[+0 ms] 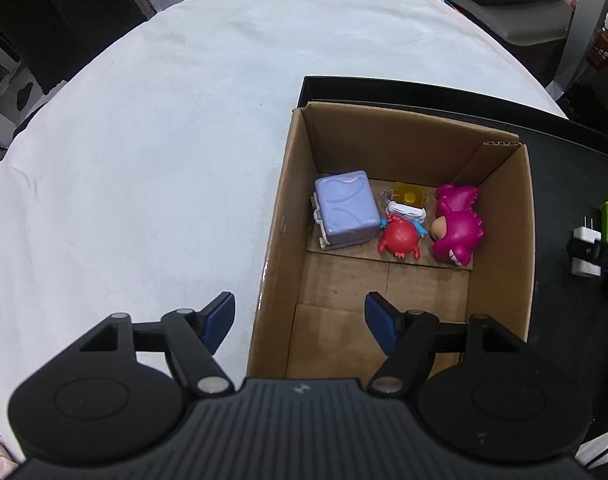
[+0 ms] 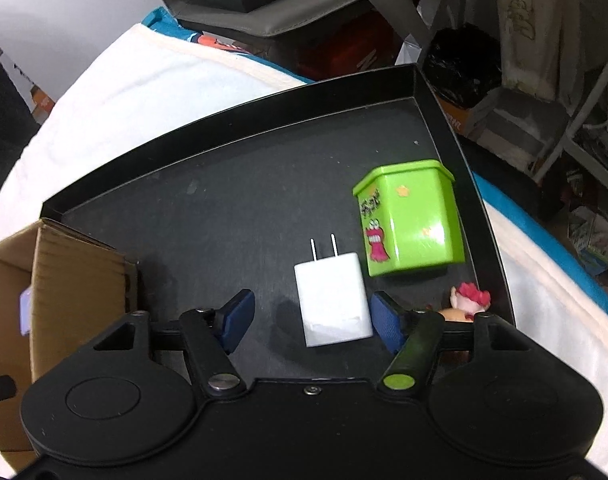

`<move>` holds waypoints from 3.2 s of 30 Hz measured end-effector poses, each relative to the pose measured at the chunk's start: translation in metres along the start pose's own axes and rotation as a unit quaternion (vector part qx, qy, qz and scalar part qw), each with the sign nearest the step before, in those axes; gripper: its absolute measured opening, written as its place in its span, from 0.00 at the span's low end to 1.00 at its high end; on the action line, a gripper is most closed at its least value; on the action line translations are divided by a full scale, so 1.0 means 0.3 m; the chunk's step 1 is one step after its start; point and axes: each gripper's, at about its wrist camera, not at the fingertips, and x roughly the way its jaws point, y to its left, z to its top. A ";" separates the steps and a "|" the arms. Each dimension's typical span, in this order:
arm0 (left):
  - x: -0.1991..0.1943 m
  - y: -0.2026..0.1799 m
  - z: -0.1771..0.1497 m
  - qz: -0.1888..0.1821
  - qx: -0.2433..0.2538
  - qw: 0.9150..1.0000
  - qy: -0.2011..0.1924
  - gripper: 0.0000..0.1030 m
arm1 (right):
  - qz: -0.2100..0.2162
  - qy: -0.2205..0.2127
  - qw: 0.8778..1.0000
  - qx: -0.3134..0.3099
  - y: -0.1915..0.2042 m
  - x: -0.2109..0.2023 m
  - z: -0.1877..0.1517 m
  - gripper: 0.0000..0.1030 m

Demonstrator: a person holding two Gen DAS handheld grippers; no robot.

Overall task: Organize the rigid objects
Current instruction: 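Move the right gripper to the white USB charger and grasp it, then carry the white charger into the box and open the right gripper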

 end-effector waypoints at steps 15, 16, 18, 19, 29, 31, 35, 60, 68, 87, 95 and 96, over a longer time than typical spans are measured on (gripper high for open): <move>-0.001 0.042 -0.046 -0.018 -0.009 1.000 -0.002 0.68 | 0.006 0.005 1.000 0.020 0.004 -0.075 -0.075 0.36; -0.003 0.047 -0.051 -0.020 -0.009 1.000 -0.003 0.68 | 0.008 0.004 1.000 0.021 0.010 -0.086 -0.075 0.36; -0.009 0.056 -0.058 -0.024 -0.010 1.000 -0.004 0.68 | 0.011 -0.002 1.000 0.021 0.020 -0.112 -0.073 0.36; -0.008 0.062 -0.061 -0.026 -0.012 1.000 -0.005 0.68 | 0.013 -0.006 1.000 0.021 0.025 -0.126 -0.071 0.36; -0.020 0.112 -0.087 -0.050 -0.027 0.998 -0.014 0.68 | 0.029 -0.039 0.999 0.005 0.119 -0.256 -0.046 0.36; -0.022 0.122 -0.090 -0.058 -0.028 0.998 -0.016 0.68 | 0.031 -0.042 0.999 -0.001 0.142 -0.274 -0.047 0.36; -0.026 0.129 -0.097 -0.066 -0.027 0.997 -0.026 0.68 | 0.043 -0.044 0.998 -0.002 0.185 -0.310 -0.052 0.36; 0.029 0.253 -0.150 -0.125 -0.039 0.991 -0.026 0.40 | 0.094 -0.016 0.994 -0.049 0.534 -0.346 -0.081 0.36; 0.069 0.270 -0.172 -0.148 -0.044 0.988 -0.011 0.19 | 0.092 0.008 0.994 -0.062 0.609 -0.297 -0.108 0.36; 0.080 0.307 -0.165 -0.176 -0.047 0.983 0.003 0.19 | 0.070 0.055 0.995 -0.039 0.707 -0.102 -0.165 0.39; 0.071 0.290 -0.150 -0.164 -0.042 0.986 0.004 0.21 | 0.076 0.045 0.996 -0.034 0.693 -0.141 -0.169 0.59; 0.066 0.285 -0.148 -0.161 -0.040 0.986 0.003 0.22 | 0.076 0.040 0.996 -0.036 0.687 -0.154 -0.169 0.62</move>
